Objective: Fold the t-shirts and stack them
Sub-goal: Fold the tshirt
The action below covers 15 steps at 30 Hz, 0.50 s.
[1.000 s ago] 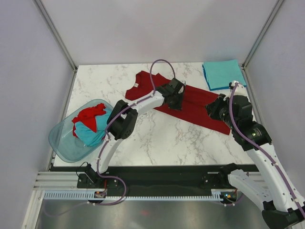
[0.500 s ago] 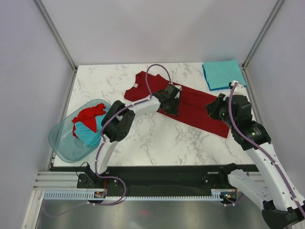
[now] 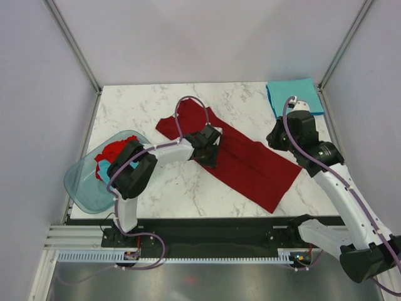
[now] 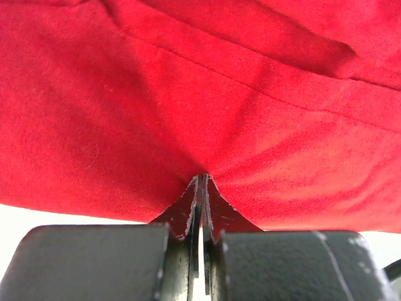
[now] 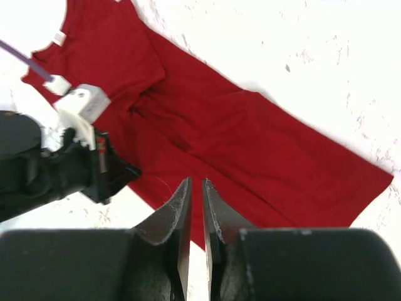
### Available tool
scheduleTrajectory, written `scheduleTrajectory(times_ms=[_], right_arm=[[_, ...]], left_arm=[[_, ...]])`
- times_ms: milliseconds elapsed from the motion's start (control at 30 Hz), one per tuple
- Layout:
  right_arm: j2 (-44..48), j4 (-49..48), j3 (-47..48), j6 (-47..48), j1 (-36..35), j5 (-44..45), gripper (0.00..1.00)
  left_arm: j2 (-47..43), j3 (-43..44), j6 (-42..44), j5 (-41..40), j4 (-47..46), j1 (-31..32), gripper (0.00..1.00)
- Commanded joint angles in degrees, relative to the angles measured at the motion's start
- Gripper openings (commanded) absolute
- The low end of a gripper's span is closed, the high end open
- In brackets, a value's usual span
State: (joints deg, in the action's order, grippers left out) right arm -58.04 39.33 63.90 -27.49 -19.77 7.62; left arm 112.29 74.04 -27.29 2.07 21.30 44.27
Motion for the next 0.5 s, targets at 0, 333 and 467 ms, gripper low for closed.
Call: scheduleTrajectory(times_ms=[0,333,467], right_arm=[[-2.33,1.54,2.02,1.3,-0.01,-1.28,0.19],[0.3,-0.31,0.17,1.2,-0.09,-4.19,0.2],[1.17,-0.4,-0.18,1.12,-0.01,-4.63,0.2]], left_arm=[[-3.38,-5.13,2.15,-1.89,3.57,0.11,0.02],[-10.69,-0.04,2.06,-0.83,3.93,-4.88,0.04],[-8.07,0.67,2.41,-1.8,4.01,-9.98,0.02]])
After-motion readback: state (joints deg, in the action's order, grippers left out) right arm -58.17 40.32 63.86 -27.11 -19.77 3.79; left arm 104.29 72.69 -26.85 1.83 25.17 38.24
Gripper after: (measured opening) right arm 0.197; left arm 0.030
